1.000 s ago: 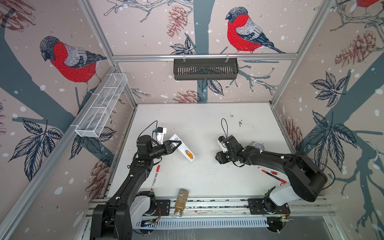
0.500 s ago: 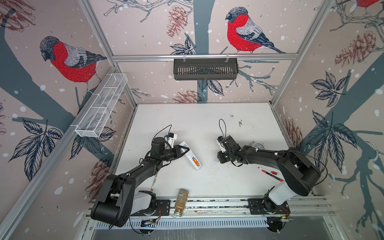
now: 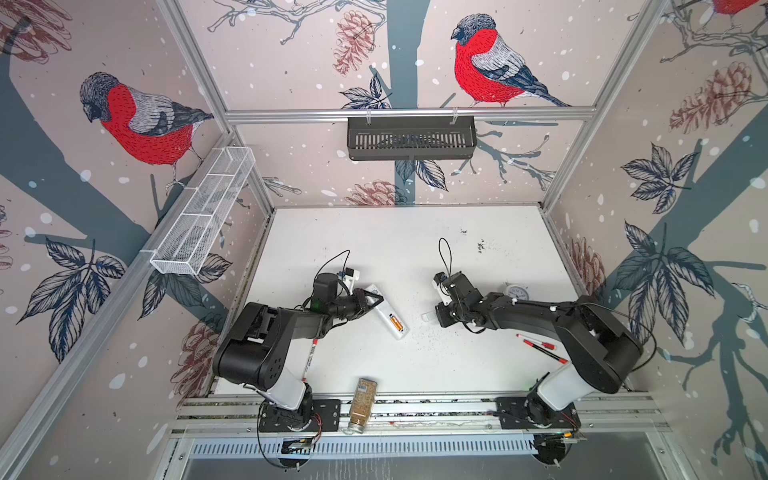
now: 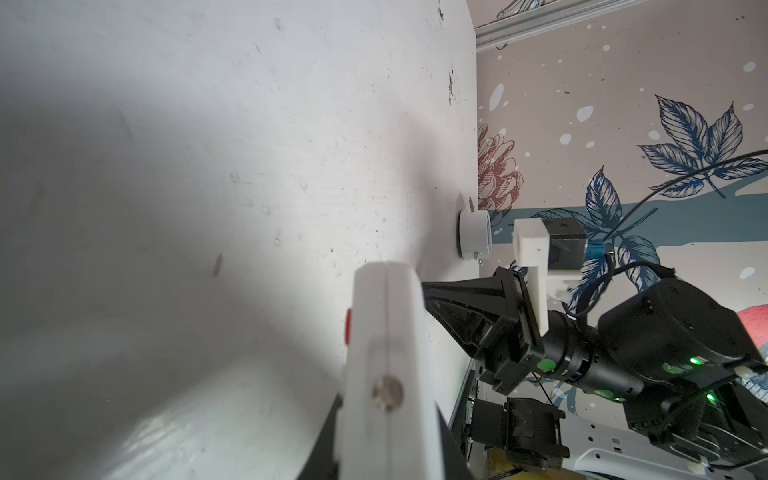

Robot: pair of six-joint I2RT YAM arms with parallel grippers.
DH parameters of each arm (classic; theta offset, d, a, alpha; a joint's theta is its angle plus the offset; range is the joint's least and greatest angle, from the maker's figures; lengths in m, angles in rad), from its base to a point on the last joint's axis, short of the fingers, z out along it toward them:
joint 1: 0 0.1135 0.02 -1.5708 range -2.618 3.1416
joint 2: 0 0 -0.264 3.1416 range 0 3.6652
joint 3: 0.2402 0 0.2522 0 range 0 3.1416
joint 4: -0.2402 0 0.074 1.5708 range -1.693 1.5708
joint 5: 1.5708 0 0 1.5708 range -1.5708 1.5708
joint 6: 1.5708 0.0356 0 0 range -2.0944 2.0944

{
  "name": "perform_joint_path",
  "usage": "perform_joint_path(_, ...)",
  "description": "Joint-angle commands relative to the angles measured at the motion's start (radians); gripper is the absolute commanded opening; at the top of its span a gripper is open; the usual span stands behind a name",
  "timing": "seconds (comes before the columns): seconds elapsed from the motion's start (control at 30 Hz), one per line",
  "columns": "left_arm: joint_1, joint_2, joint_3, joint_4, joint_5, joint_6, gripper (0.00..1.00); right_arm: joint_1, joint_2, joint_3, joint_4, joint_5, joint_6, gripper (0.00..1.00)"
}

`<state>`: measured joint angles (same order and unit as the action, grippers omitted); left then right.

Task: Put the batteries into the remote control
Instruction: 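Grasp the white battery cover with the right gripper while the left gripper lowers the remote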

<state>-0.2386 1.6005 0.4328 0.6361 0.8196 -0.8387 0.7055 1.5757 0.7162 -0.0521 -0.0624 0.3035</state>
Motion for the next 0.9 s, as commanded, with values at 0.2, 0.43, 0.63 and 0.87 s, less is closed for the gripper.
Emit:
perform_joint_path(0.2, 0.005, 0.06, 0.024, 0.01, -0.07, 0.037, 0.61, 0.002, -0.087, -0.01, 0.049, 0.023, -0.067, 0.09)
perform_joint_path(0.43, 0.005, 0.027, 0.108, -0.263, -0.225, 0.187, 0.97, 0.002, -0.144, -0.011, 0.066, 0.023, -0.086, 0.09)
perform_joint_path(0.63, -0.012, -0.056, 0.188, -0.493, -0.375, 0.322, 0.97, 0.002, -0.158, -0.004, 0.088, 0.024, -0.08, 0.09)
perform_joint_path(0.87, -0.158, -0.162, 0.206, -0.458, -0.217, 0.378, 0.95, 0.004, -0.178, -0.018, 0.159, 0.038, -0.056, 0.09)
